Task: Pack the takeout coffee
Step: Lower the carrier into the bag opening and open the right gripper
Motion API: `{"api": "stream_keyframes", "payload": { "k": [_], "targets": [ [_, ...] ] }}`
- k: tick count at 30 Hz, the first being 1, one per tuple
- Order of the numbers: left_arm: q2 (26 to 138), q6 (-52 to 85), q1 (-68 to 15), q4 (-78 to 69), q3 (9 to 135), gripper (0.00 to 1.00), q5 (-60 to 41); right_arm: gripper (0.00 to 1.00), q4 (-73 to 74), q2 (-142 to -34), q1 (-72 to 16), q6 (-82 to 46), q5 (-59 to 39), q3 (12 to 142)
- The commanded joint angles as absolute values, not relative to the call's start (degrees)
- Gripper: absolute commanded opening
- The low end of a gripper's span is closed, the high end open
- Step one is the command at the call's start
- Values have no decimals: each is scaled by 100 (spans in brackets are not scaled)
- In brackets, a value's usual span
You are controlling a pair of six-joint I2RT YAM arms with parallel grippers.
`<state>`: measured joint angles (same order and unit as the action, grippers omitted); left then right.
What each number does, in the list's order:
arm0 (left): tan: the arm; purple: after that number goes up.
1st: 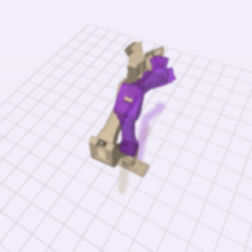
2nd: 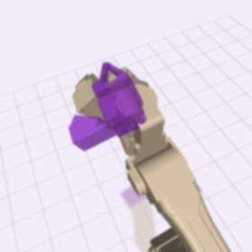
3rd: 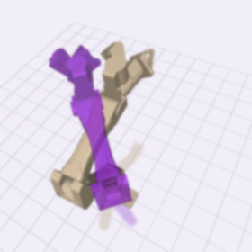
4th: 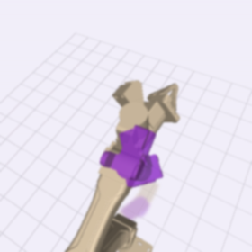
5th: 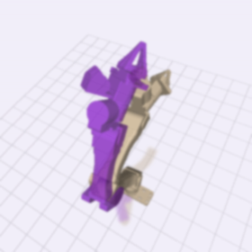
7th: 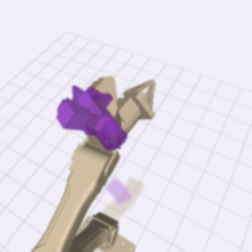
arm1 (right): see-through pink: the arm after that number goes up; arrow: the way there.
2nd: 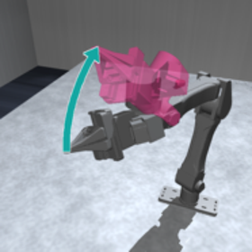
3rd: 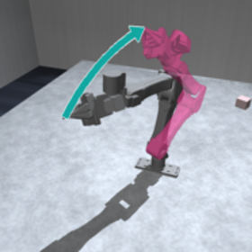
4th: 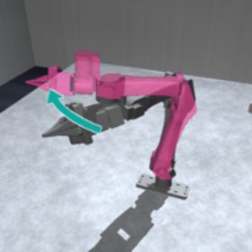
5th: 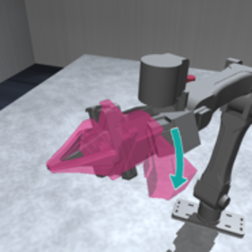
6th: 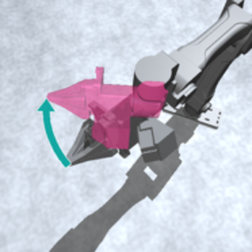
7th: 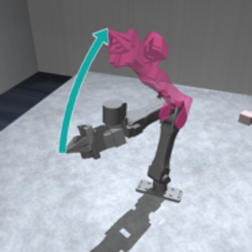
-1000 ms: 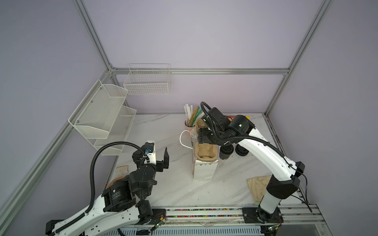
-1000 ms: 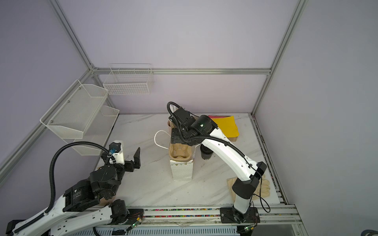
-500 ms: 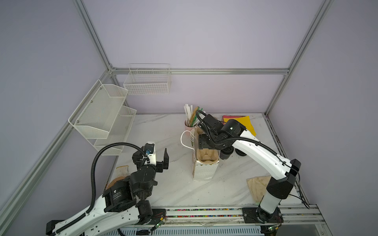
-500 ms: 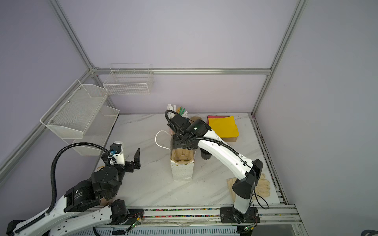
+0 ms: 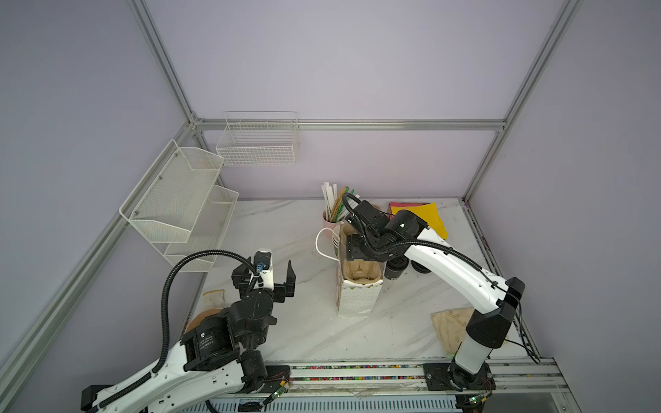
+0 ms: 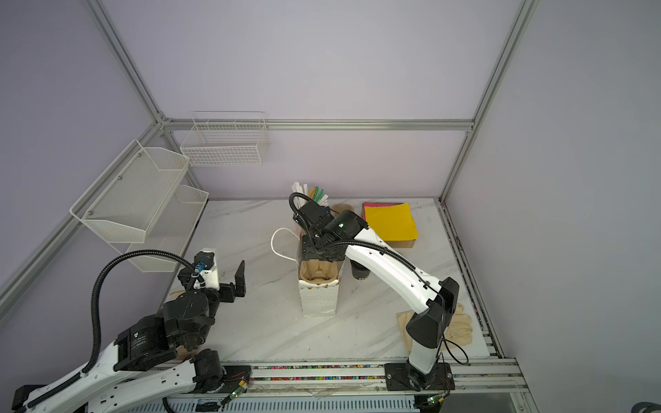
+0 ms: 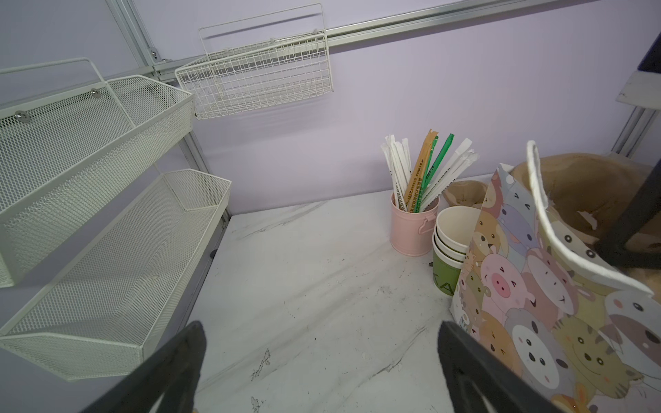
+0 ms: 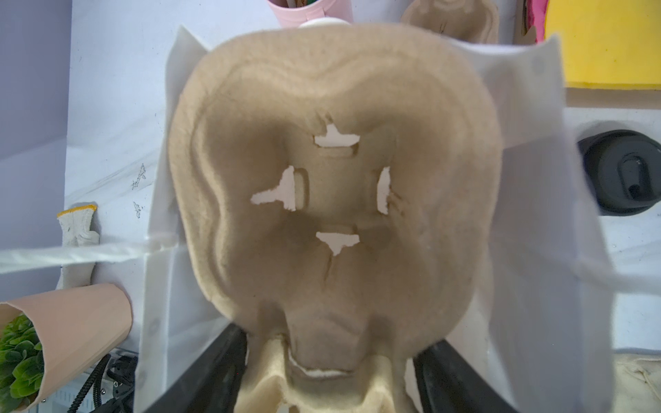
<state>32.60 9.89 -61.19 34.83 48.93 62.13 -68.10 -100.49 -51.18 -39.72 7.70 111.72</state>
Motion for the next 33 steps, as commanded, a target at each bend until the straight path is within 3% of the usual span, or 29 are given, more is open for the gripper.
{"api": "stream_keyframes", "payload": {
  "k": [1,33],
  "targets": [
    [3234,1019,-6126,3404,4712,100,6336,74,-6735,-10110,-5049,-3924,872,11241],
    [3353,971,-6127,3445,4726,100,6346,73,-6330,-9981,-4967,-3999,754,10326]
  ]
}}
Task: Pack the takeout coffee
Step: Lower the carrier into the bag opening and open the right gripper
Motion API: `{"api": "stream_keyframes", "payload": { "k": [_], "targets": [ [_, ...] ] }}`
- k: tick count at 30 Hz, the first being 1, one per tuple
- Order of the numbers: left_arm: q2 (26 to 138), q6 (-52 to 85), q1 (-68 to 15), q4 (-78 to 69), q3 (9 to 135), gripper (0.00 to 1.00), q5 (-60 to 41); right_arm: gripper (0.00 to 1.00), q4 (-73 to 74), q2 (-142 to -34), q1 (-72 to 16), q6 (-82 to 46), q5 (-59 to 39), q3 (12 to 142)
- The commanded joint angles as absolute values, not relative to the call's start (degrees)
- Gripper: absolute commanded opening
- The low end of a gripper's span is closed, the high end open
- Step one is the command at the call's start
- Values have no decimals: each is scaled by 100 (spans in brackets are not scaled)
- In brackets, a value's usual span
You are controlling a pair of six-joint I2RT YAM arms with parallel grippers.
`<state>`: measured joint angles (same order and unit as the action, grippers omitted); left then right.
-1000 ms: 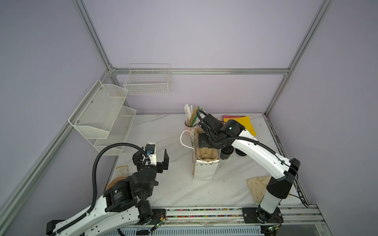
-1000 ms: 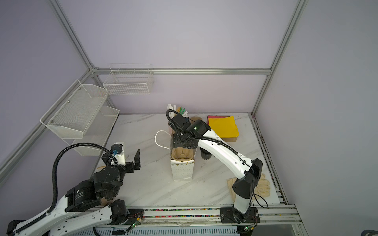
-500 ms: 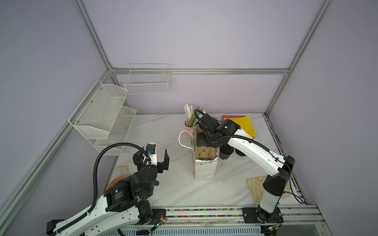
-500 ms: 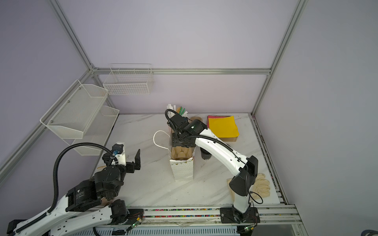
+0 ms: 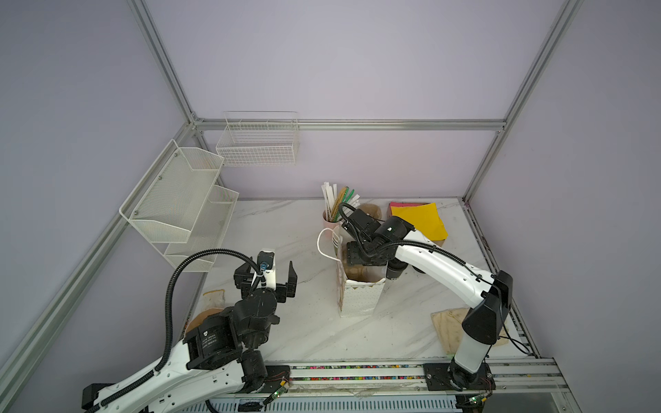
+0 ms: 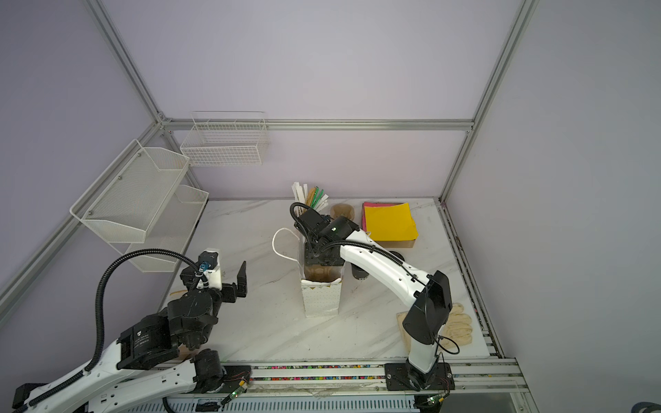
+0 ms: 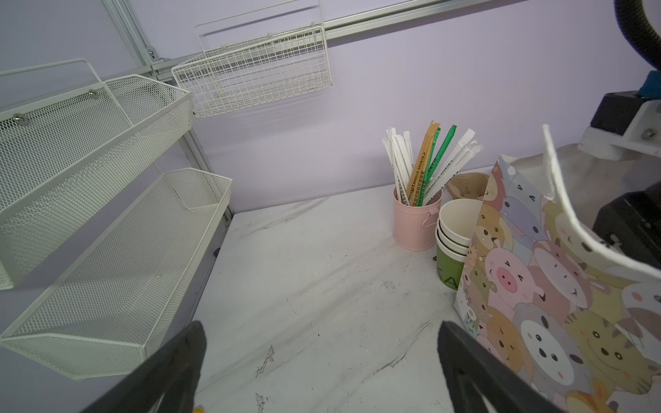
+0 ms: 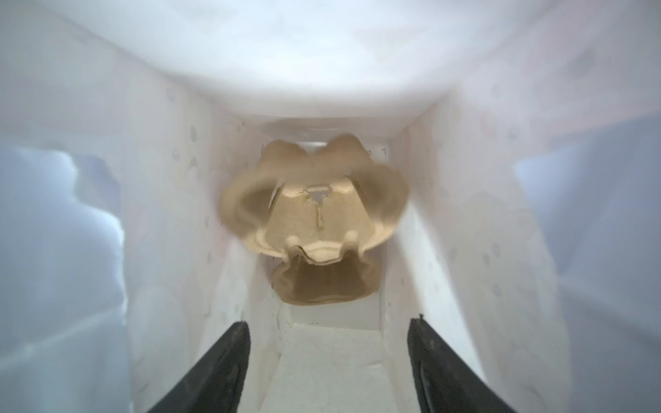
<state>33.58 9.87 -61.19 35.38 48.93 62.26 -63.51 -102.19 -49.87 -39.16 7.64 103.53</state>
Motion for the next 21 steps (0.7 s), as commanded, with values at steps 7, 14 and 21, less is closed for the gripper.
{"api": "stream_keyframes", "payload": {
  "k": [7,14,21],
  "targets": [
    [3374,933,-6126,3428,4717,100,6354,73,-6168,-10018,-4974,-3911,714,10162],
    [3384,914,-6125,3428,4704,100,6331,74,-6355,-10084,-4972,-3818,873,10975],
    [3374,914,-6126,3444,4694,100,6317,80,-6876,-10244,-4971,-3679,1128,11762]
  ]
}}
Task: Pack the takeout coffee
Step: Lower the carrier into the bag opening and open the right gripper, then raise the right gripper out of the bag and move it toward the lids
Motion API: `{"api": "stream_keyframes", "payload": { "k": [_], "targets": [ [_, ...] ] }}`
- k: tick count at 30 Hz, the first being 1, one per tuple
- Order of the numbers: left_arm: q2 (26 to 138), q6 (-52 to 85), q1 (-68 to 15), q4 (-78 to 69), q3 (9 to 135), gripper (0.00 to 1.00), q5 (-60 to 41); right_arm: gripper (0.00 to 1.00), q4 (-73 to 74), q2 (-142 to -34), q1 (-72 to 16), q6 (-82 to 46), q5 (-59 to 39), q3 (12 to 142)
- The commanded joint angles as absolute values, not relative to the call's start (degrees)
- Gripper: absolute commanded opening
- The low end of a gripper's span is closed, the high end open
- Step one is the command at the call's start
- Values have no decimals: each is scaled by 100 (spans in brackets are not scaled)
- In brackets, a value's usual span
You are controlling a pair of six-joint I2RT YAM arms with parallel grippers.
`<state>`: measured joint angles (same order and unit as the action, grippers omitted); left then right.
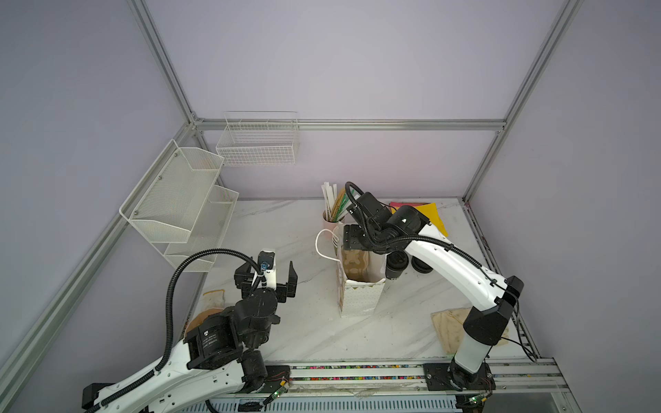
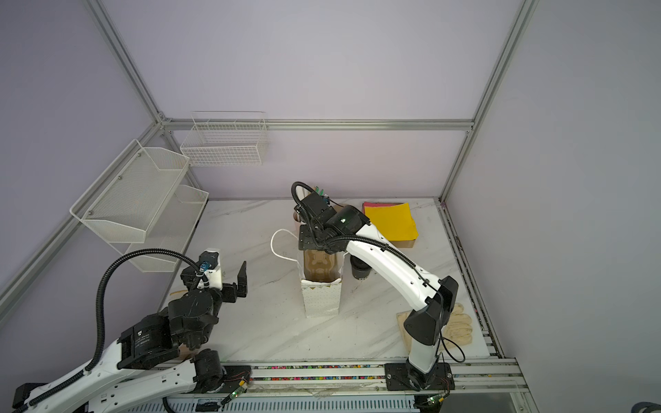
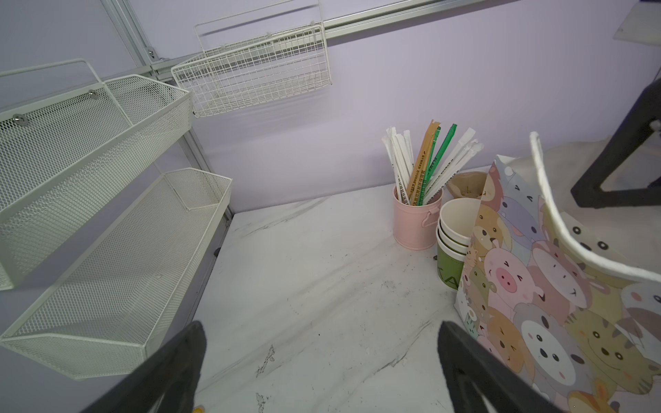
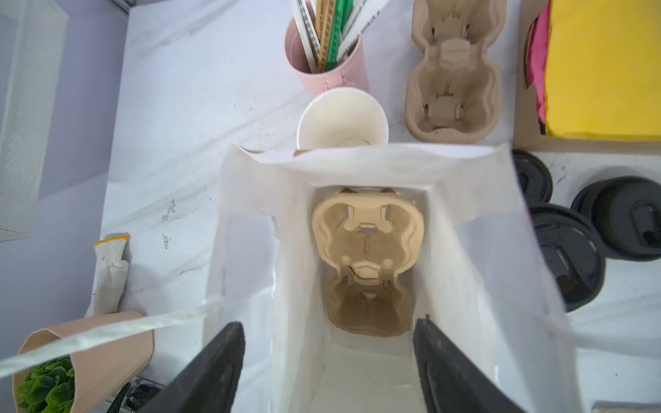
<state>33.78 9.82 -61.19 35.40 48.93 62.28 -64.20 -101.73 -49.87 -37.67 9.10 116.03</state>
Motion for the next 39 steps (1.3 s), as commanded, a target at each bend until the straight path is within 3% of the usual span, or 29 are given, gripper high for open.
{"api": "stream_keyframes", "payload": {
  "k": [1,8,22,30,39],
  "targets": [
    [3381,914,-6127,3441,4688,100,6310,81,-6943,-10226,-4975,-3677,1162,11858],
    [3428,896,-6125,3454,4693,100,6260,82,-7691,-9780,-4982,-3718,1422,12628],
    [3499,843,-6127,3420,4676,100,6251,79,-7409,-7992,-5207,-4378,1119,10613],
    [3516,866,-6119,3436,4674,100,6221,73,-6922,-7975,-5246,-4388,1137,9714],
    [3542,879,-6119,3463,4669,100,6258,56,-6838,-8337,-5238,-4328,1312,9554]
  ]
}}
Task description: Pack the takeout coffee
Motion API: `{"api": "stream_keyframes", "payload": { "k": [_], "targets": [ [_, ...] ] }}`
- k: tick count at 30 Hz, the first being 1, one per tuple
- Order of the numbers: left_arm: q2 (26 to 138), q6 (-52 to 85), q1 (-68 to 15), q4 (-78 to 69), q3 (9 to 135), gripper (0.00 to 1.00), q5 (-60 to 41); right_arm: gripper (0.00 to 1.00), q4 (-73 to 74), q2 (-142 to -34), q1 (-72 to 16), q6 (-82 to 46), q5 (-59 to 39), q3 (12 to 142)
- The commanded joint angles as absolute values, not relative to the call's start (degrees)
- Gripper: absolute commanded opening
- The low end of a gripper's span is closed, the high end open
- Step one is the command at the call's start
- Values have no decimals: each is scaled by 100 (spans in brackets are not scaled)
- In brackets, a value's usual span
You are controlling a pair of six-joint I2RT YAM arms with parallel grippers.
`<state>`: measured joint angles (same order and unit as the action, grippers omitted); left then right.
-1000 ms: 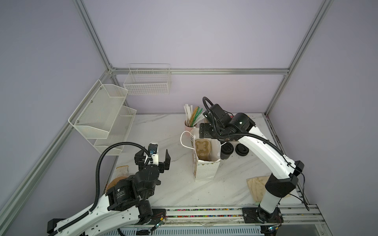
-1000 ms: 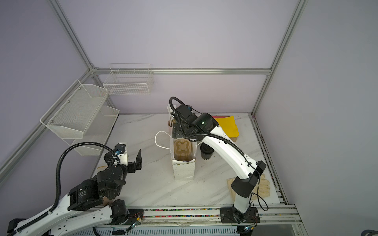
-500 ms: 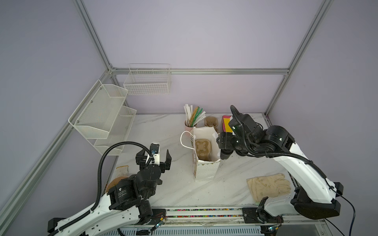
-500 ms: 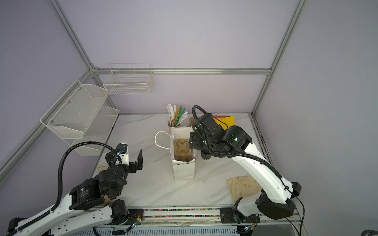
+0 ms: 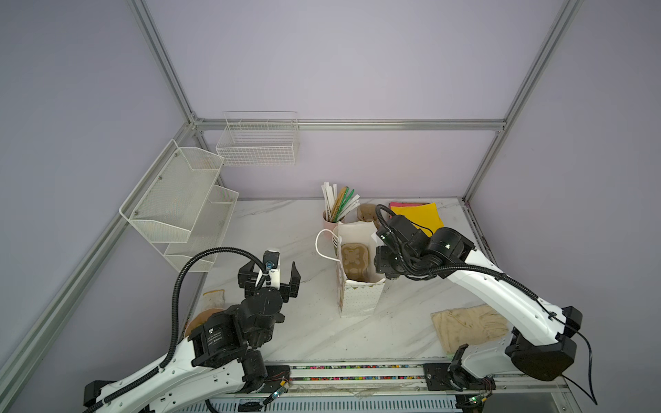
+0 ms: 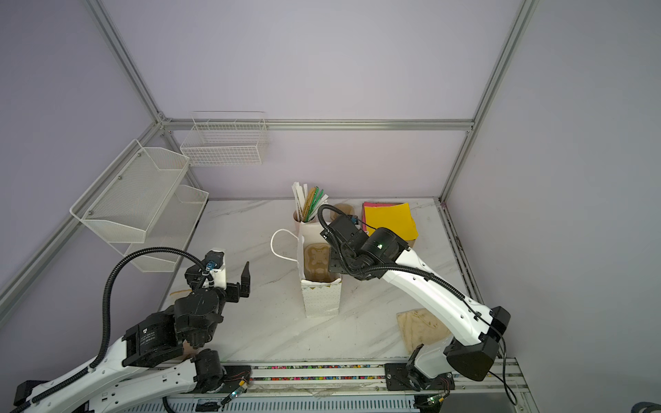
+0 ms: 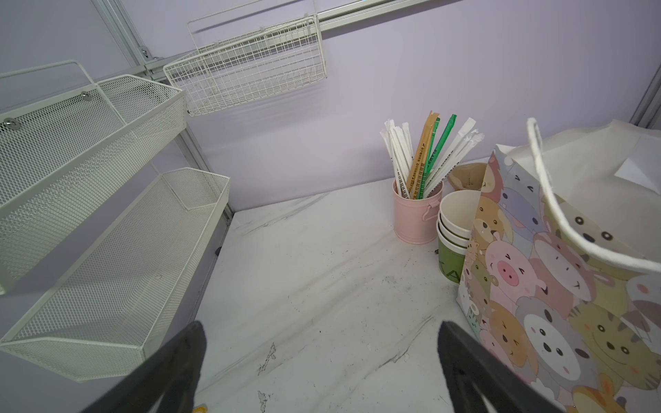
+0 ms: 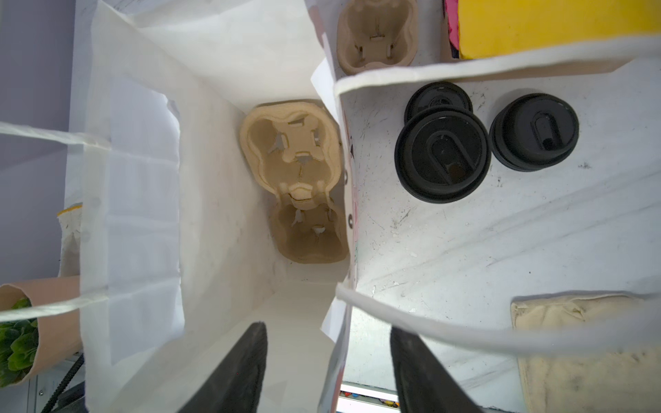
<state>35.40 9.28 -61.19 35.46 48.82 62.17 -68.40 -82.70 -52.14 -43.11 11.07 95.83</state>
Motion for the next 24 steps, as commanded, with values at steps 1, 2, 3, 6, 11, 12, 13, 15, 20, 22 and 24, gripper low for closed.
{"api": "stream_keyframes", "payload": {
  "k": [1,2,3,6,11,12,13,15,20,22,24],
  "targets": [
    [3542,879,-6117,3463,4669,100,6258,53,-6847,-8379,-5229,-4313,1347,9549],
    [3551,879,-6117,3467,4671,100,6258,51,-6855,-8419,-5210,-4288,1375,9561],
    [3564,879,-6119,3463,4668,100,6258,48,-6855,-8456,-5178,-4250,1395,9566],
    [3594,878,-6117,3464,4671,100,6267,40,-6848,-8539,-5049,-4156,1441,9553],
    [3577,874,-6117,3474,4669,100,6270,22,-6856,-8675,-4790,-4028,1493,9584],
    [3562,879,-6117,3480,4669,100,6284,18,-6855,-8677,-4755,-4022,1508,9599],
    [3551,877,-6117,3485,4669,100,6284,16,-6868,-8668,-4731,-4021,1524,9620],
    [3538,879,-6115,3489,4669,100,6293,11,-6891,-8649,-4692,-4020,1564,9641],
    [3542,844,-6118,3454,4658,100,6307,2,-7052,-8631,-4675,-4080,1689,9774],
    [3558,818,-6117,3445,4645,100,6309,0,-7067,-8605,-4674,-4063,1732,9845],
    [3577,791,-6113,3428,4641,100,6311,0,-7114,-8639,-4666,-4047,1765,9880]
  ]
}}
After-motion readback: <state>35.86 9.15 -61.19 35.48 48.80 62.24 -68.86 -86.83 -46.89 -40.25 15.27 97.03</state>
